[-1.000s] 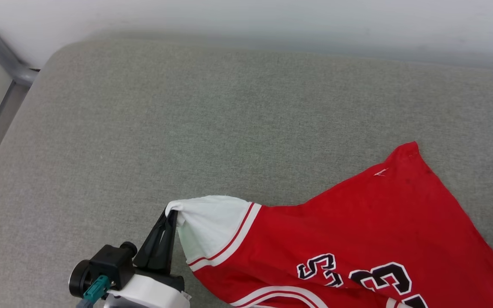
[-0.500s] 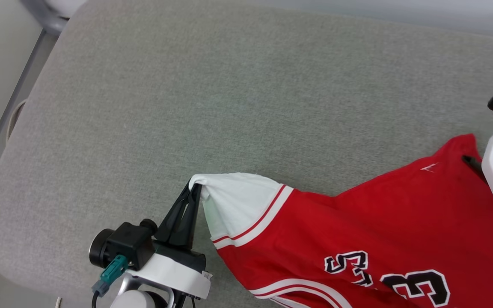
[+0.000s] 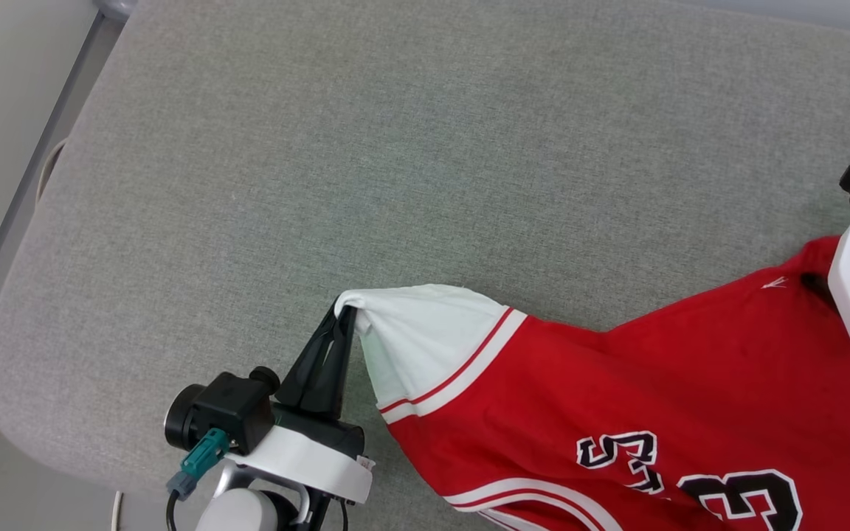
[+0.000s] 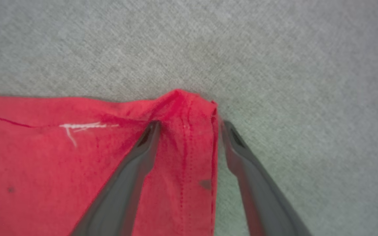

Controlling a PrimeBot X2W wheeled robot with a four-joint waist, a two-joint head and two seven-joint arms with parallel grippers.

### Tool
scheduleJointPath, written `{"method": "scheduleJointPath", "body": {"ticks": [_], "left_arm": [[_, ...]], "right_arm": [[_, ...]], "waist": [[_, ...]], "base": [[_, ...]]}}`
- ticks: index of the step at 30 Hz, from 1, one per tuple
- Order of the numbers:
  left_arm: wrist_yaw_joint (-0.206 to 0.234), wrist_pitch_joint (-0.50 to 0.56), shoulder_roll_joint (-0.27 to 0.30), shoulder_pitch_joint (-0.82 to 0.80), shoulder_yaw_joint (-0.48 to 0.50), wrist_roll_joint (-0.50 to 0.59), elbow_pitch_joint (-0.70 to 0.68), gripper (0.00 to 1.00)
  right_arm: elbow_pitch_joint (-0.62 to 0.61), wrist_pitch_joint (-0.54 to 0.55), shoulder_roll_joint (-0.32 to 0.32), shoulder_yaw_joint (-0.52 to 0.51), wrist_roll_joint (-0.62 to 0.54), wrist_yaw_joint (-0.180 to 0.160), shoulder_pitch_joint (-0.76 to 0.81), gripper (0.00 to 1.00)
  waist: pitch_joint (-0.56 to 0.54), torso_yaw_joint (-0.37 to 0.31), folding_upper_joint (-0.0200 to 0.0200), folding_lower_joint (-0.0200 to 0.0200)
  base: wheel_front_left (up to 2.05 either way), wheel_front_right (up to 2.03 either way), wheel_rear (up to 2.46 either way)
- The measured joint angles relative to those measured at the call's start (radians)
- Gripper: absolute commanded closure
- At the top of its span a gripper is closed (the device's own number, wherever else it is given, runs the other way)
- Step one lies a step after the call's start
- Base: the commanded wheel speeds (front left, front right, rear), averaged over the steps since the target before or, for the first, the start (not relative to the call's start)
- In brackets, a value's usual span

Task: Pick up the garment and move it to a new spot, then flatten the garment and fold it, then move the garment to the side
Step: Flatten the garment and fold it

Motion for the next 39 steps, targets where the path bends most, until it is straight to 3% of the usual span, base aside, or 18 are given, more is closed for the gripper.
{"method": "scheduleJointPath", "body": {"ticks": [1,9,20,29,39], "left_arm": [[0.0,0.0,0.0,0.0,0.002,0.0,0.002,1.0],[-0.002,0.0,0.009,0.009,0.024,0.009,0.012,1.0],[-0.011,0.019,0.073,0.008,0.059,-0.003,-0.035,1.0],[-0.044,0.127,0.189,-0.256,0.02,0.064,-0.137,1.0],[-0.06,0.231,0.26,-0.68,-0.023,-0.01,-0.127,1.0]], "right_arm": [[0.003,-0.014,-0.001,0.009,0.009,0.0,-0.004,1.0],[0.044,-0.245,0.038,-0.015,0.068,0.001,-0.001,1.0],[-0.041,-0.531,0.067,-0.069,0.073,0.001,0.068,1.0],[-0.136,-0.615,0.115,-0.212,0.021,0.001,0.033,1.0],[-0.221,-0.588,0.176,-0.338,-0.066,0.001,-0.152,1.0]], "waist": [[-0.003,-0.003,0.0,0.0],[-0.065,-0.035,0.0,0.0002],[-0.196,-0.126,0.0001,0.0001],[-0.243,-0.202,0.0,0.0001],[-0.162,-0.238,0.0,0.0]], "base": [[0.0,0.0,0.0],[0.0,0.0,0.0],[0.0,0.0,0.0],[0.0,0.0,0.0],[0.0,0.0,0.0]]}}
